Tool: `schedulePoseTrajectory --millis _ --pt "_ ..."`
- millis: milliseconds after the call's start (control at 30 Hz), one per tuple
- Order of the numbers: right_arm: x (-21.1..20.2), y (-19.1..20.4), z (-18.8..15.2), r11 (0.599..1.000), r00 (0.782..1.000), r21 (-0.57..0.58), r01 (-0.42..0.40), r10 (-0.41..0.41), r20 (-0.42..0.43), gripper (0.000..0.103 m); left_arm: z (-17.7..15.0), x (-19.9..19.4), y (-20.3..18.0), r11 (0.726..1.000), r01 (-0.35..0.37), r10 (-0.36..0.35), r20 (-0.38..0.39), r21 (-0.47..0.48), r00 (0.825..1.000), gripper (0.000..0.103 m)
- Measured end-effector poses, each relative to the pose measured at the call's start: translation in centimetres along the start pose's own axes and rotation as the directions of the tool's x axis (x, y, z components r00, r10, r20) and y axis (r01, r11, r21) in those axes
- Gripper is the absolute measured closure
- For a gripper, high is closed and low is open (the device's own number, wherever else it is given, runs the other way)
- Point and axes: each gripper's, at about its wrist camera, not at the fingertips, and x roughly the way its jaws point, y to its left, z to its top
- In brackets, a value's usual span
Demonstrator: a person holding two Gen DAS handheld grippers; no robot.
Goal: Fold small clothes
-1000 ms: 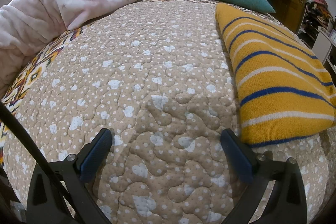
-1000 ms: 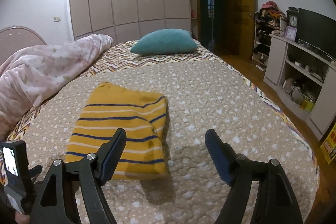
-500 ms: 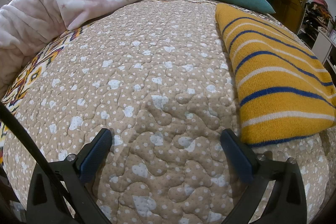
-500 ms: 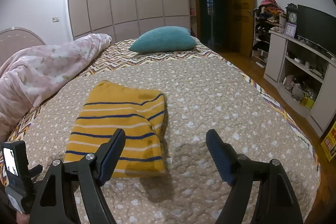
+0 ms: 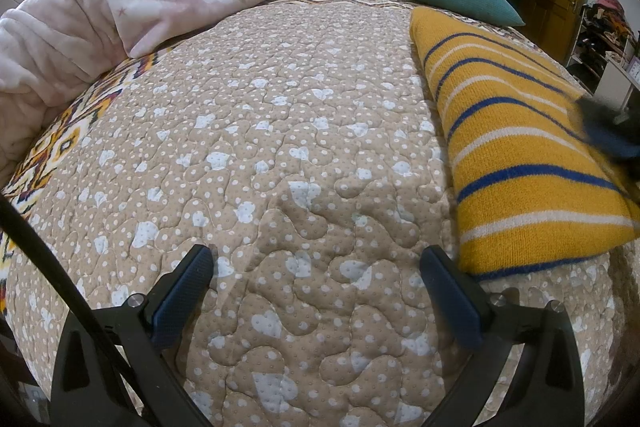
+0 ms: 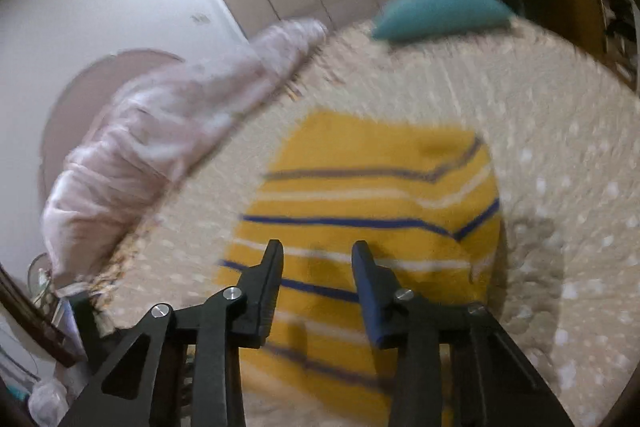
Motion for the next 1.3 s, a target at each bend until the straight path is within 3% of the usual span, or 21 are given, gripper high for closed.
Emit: schedulePoseTrajectory --millis 67,133,200,367,533,633,800,933,1000,1167,1300 --pt "0.7 -2.2 -0.2 0.998 1.0 0.058 -0.012 0.011 0.018 0.103 0.0 0.0 -0.1 1.0 0.001 -0.001 0.001 0.0 1.0 0.0" --pt "0.6 -4.6 -0.7 0.987 0.997 0.14 -0.074 0.068 0.045 0.103 0.0 0.0 -0.1 1.0 -0.001 0.001 0.003 0.0 1.0 0.0" --pt "0.3 -4.5 -0.9 0.988 0.997 0.139 -0.064 0.057 0.053 0.103 0.0 0.0 -0.1 1.0 -0.002 0.002 0.004 0.0 1.0 0.0" --pt "-0.2 -0.8 -2.0 0.99 0.987 -0.009 0.14 -0.139 0.08 0.103 0.0 0.0 -0.3 1.0 -0.003 0.003 0.004 -0.001 1.0 0.0" --pt "-1.5 0.4 -2.9 0.968 0.967 -0.057 0.245 -0.24 0.081 0.103 -0.1 0.0 -0.2 1.0 -0.003 0.003 0.004 -0.001 1.0 0.0" --pt "-2.5 0.6 -3.7 0.959 0.96 -0.078 0.274 -0.268 0.074 0.095 0.0 0.0 -0.3 1.0 -0.005 0.005 0.003 0.0 1.0 0.0" --pt "-4.1 1.5 -4.8 0.941 0.949 -0.127 0.314 -0.307 0.071 0.06 0.0 0.0 -0.3 1.0 -0.006 0.006 0.003 -0.001 1.0 0.0" --pt "-5.6 2.0 -5.7 0.923 0.934 -0.143 0.356 -0.346 0.09 0.05 0.0 0.0 -0.3 1.0 -0.008 0.008 0.002 -0.002 1.0 0.0" --pt "-6.4 1.8 -6.1 0.906 0.916 -0.141 0.4 -0.387 0.109 0.037 0.0 0.0 -0.3 1.0 -0.008 0.008 0.004 -0.001 1.0 0.0" --pt "-6.1 0.0 -6.8 0.895 0.902 -0.116 0.431 -0.423 0.083 0.035 0.0 0.0 -0.3 1.0 -0.005 0.005 0.003 -0.001 1.0 0.0" --pt "-5.7 -1.4 -7.5 0.91 0.912 -0.07 0.409 -0.404 0.067 0.03 -0.1 0.0 -0.2 1.0 -0.006 0.006 0.004 0.0 1.0 0.0"
